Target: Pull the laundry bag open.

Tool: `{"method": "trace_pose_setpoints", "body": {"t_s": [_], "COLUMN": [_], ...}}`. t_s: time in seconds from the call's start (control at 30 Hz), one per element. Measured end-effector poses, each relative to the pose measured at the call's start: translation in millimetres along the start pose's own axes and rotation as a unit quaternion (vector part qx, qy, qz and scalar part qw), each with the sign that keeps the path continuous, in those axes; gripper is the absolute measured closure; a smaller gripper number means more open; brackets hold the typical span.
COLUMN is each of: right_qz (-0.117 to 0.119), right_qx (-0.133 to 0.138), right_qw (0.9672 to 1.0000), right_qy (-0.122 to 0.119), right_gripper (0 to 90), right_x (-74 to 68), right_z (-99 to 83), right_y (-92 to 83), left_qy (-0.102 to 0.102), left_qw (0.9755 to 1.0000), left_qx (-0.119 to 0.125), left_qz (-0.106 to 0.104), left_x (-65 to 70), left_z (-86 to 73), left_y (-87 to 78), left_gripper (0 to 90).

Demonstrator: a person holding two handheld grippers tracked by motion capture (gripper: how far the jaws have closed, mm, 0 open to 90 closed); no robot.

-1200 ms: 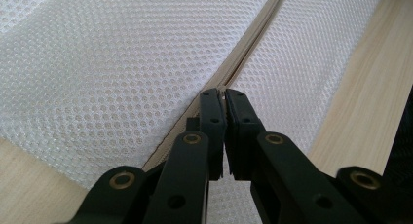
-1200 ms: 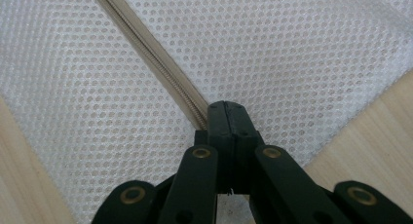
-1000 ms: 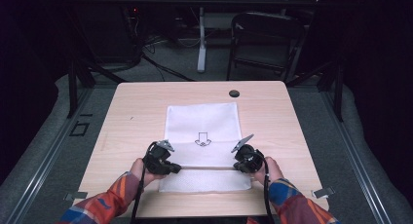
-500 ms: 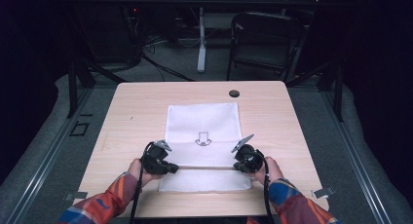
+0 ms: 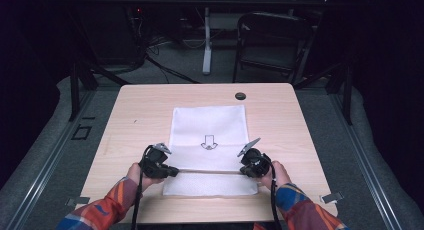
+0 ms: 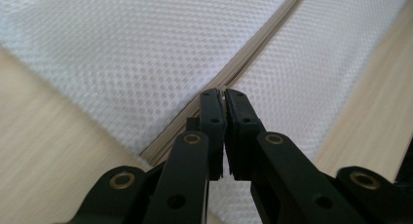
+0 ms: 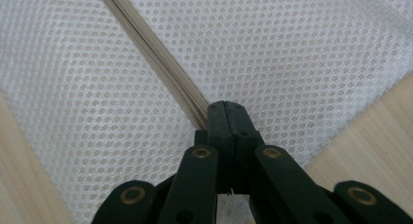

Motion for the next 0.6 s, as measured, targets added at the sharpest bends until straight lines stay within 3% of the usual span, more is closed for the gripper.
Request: {"method": "trace_pose_setpoints", "body": {"t_s": [0.33, 0.53, 0.6], "right_qz": [0.002, 0.002, 0.002], "right_qx": [0.002, 0.003, 0.002], "right_qw": [1.0000, 1.0000, 1.0000], "right_qy": [0.001, 0.002, 0.001], "right_gripper": [90.0, 90.0, 90.0], "right_x": [-0.6, -0.4, -0.4], "right_z": [0.0, -0.2, 0.0], "right_y": [0.1, 0.0, 0.1], "left_qy": [0.009, -0.016, -0.016], "left_qw": [0.9999, 0.9997, 0.9996], "left_qx": [-0.007, 0.002, 0.000], "left_qz": [0.009, 0.016, 0.024], "left_x": [1.8, -6.7, -8.9], "left_z": [-2.1, -8.7, -11.4], "left_y": [-1.8, -8.1, -11.2], "left_gripper": [87.0, 86.9, 86.9]}}
Point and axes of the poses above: each handheld gripper's, and its own axes: y roughly forward along the jaws, z roughly out of its top, x roughly to its right, the point moved 9 cm from there along y, roughly forward along the jaws, and after that the axes turned 11 degrees about y, right-handed, at the moved point
